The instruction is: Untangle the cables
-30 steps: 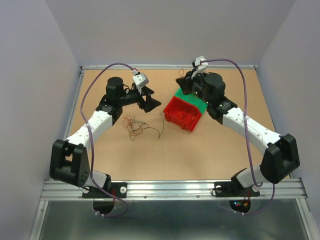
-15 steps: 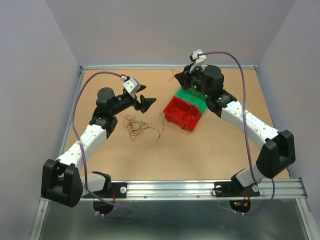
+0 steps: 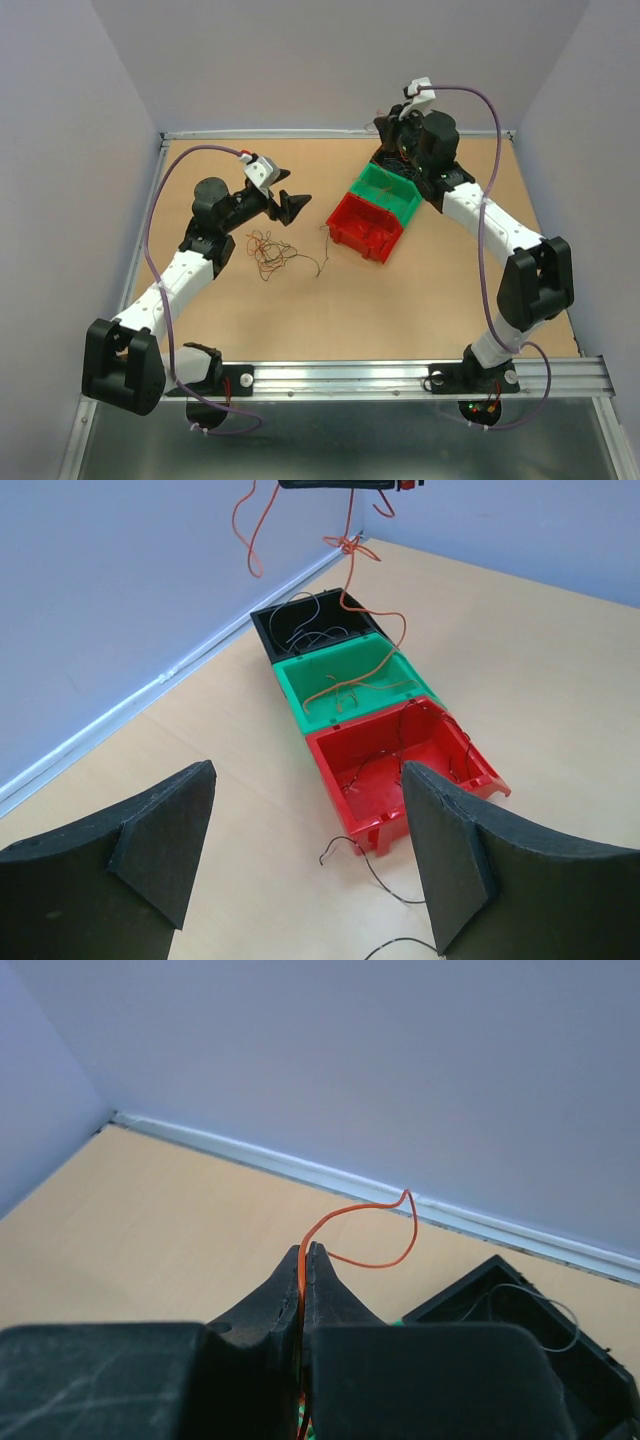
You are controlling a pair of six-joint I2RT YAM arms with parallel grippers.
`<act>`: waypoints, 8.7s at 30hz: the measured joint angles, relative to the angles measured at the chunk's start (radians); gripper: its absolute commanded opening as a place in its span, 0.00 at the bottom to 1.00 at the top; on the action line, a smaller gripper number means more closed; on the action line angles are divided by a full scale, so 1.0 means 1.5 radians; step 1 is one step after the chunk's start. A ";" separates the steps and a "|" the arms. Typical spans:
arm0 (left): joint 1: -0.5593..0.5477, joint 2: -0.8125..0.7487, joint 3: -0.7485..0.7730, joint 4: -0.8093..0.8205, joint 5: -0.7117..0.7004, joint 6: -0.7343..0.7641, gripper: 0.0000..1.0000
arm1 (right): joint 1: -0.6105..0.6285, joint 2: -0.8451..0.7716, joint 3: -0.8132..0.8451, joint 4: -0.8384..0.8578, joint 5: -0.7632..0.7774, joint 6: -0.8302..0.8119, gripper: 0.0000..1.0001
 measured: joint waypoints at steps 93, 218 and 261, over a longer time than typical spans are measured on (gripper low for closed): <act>0.000 -0.015 -0.010 0.016 -0.002 0.004 0.86 | -0.141 0.266 -0.075 -0.050 -0.139 0.173 0.34; -0.063 -0.170 0.041 -0.585 0.095 0.447 0.00 | 0.287 0.224 -0.362 0.448 -0.229 0.134 0.01; -0.053 -0.088 0.120 -0.215 -0.160 0.104 0.00 | 0.287 -0.049 -0.575 0.473 -0.150 0.097 0.81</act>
